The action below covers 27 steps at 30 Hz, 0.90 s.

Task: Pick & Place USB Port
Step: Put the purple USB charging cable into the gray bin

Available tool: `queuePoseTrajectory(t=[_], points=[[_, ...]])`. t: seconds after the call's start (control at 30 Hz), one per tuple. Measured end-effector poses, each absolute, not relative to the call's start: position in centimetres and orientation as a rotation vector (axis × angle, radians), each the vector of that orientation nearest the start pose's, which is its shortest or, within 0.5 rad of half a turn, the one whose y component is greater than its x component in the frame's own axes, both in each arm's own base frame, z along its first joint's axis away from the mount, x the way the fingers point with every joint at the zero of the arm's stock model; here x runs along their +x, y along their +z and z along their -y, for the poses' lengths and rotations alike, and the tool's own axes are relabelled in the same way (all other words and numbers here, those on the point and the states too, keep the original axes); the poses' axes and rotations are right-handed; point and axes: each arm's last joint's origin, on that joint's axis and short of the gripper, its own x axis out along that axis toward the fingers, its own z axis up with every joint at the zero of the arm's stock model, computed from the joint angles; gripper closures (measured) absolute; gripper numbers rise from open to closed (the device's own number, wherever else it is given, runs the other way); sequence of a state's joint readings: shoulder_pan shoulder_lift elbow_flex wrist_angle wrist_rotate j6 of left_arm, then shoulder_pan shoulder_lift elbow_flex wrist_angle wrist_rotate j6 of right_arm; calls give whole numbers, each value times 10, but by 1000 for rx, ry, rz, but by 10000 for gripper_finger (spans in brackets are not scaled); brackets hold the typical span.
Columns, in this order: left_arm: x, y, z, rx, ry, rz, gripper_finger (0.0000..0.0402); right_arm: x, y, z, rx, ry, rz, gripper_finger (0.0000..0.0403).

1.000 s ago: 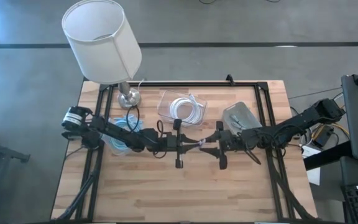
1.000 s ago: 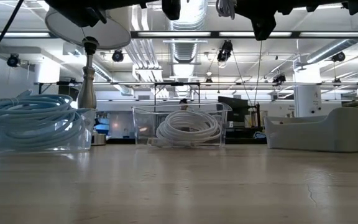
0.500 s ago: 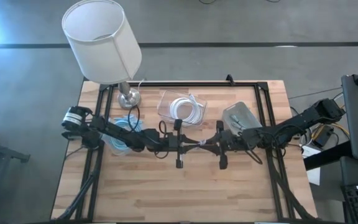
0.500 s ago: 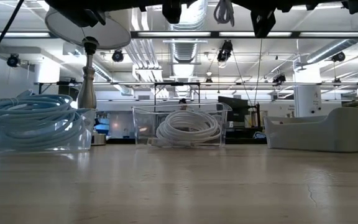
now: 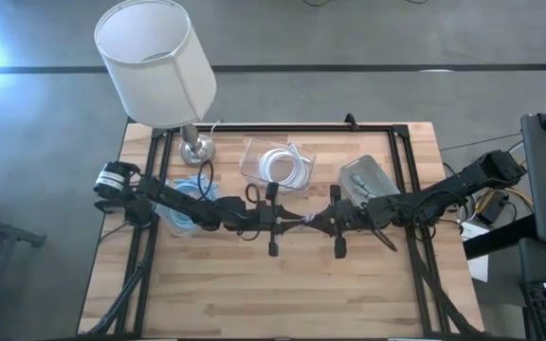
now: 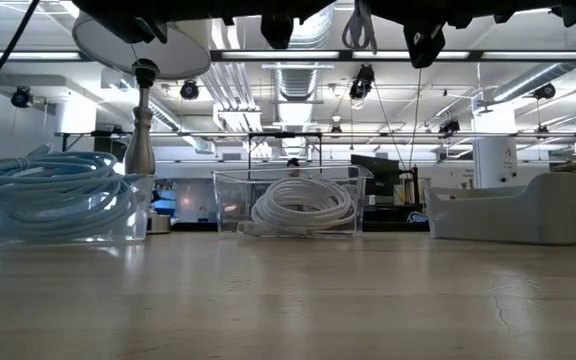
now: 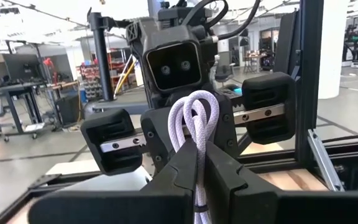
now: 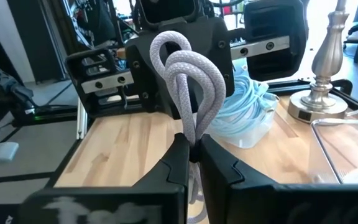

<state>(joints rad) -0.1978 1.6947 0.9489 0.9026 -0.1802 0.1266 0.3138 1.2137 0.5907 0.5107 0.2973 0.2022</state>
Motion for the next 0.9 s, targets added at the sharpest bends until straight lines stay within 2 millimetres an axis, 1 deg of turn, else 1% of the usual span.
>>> queuePoseTrajectory(t=[0.1, 0.17, 0.37, 0.47, 0.67, 0.83, 0.9], points=[[362, 258, 67, 74, -9, 148, 379, 246, 244, -71, 166, -6, -122, 389], [362, 256, 67, 71, -7, 138, 368, 246, 243, -70, 163, -17, -131, 389], [363, 250, 67, 52, 17, 69, 316, 246, 241, -70, 159, -25, -151, 389], [363, 245, 66, 44, 32, 16, 293, 245, 237, -69, 146, -34, -191, 390], [362, 227, 65, 65, 63, -148, 267, 240, 232, -64, 145, -176, -298, 390], [357, 208, 62, 42, 155, -344, 262, 231, 235, -61, 169, -208, -321, 390], [354, 202, 61, 36, 167, -409, 263, 226, 234, -58, 185, -253, -345, 390]])
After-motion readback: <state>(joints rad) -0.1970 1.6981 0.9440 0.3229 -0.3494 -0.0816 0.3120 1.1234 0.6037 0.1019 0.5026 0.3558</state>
